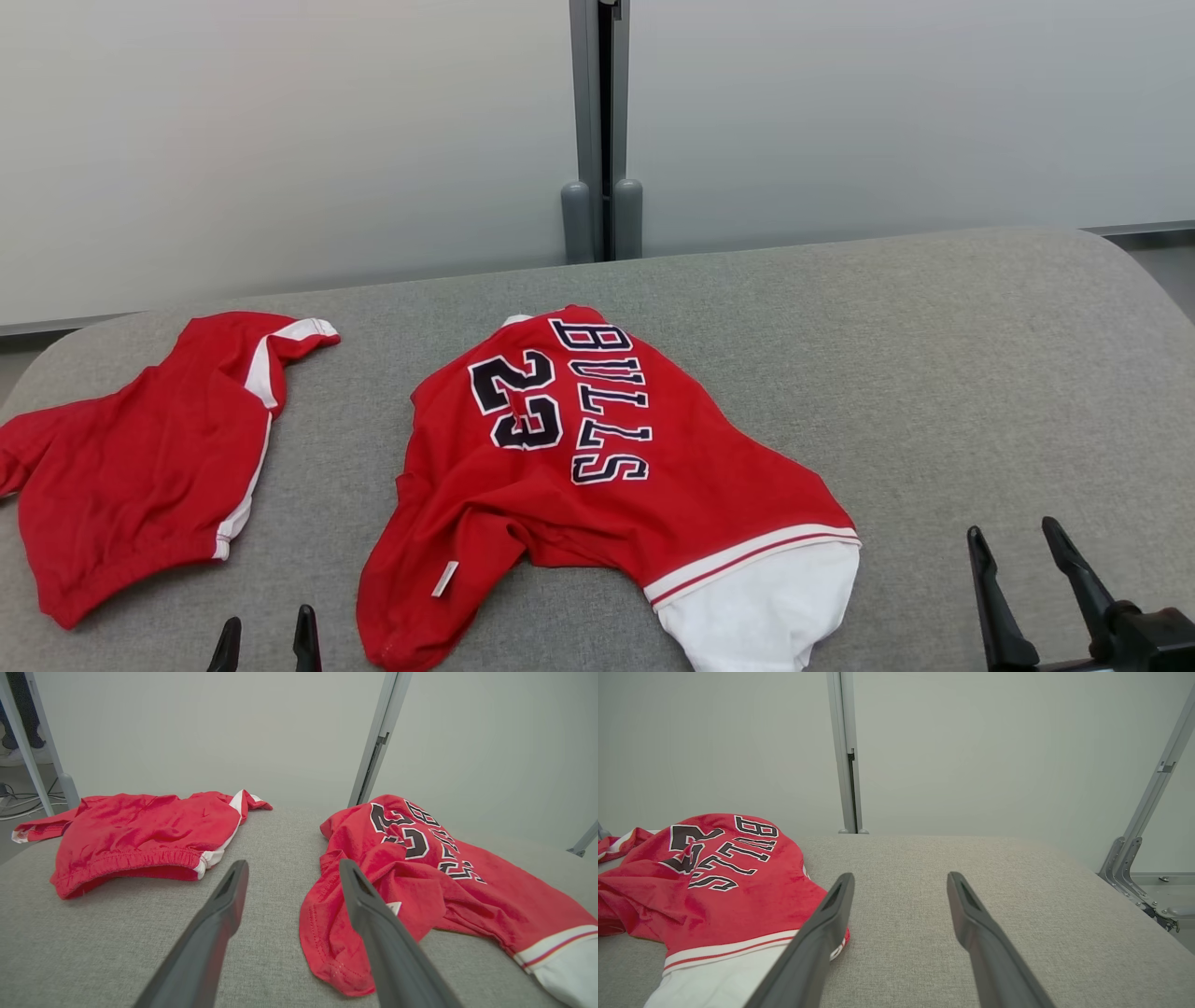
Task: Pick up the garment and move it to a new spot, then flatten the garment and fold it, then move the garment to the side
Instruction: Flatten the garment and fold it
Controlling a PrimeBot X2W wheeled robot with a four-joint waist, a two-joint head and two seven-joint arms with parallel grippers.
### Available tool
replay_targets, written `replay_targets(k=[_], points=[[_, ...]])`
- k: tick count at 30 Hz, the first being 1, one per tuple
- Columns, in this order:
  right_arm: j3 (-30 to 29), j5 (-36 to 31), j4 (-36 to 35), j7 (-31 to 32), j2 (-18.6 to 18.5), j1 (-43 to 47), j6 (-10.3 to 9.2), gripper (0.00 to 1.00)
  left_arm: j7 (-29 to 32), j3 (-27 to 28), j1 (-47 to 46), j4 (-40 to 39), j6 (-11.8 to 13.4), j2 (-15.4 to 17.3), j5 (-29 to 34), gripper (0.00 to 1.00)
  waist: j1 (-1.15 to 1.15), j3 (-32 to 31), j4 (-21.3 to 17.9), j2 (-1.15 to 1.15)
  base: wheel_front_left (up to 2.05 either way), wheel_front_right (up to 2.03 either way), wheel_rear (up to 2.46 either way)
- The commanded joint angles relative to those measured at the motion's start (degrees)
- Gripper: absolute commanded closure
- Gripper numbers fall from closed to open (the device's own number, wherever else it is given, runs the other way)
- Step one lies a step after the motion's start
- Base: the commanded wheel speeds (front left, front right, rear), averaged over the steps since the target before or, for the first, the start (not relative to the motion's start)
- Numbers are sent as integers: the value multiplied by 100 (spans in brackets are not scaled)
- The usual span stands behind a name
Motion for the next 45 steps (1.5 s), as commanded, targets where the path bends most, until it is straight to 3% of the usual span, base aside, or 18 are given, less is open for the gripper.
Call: replay_targets(k=[1, 8, 11, 17, 22, 29, 45], points=[[26, -23, 19, 0, 1, 31, -1, 0, -9, 54, -64, 16, -53, 7, 21, 0, 0, -7, -2, -1, 0, 0, 0], [239, -83, -22, 0, 53, -103, -1, 0, -10, 154, -174, 170, -144, -3, -112, 0, 0, 25, -66, -1, 0, 0, 0], [603, -78, 407, 10, 95, -182, -1, 0, -8, 30, -223, 433, -179, -4, -369, 0, 0, 87, -68, -1, 0, 0, 0], [1391, -52, 949, 778, 136, -673, -1, 0, 639, -239, -704, 1089, -121, 12, -469, 0, 0, 387, 46, -1, 0, 0, 0], [1833, -23, 842, 1299, 157, -802, -1, 0, 1073, -397, -1012, 1201, -195, 10, -622, 0, 0, 672, 148, -1, 0, 0, 0], [1876, -344, 698, 1893, 165, -683, -1, 0, 1351, -603, -1134, 1123, -114, 6, -753, 0, 0, 907, 200, -1, 0, 0, 0], [1368, -616, -250, 2643, 167, 23, -1, 0, 1857, -885, -776, 851, 80, 8, -1161, 0, 0, 1105, 95, -1, 0, 0, 0]])
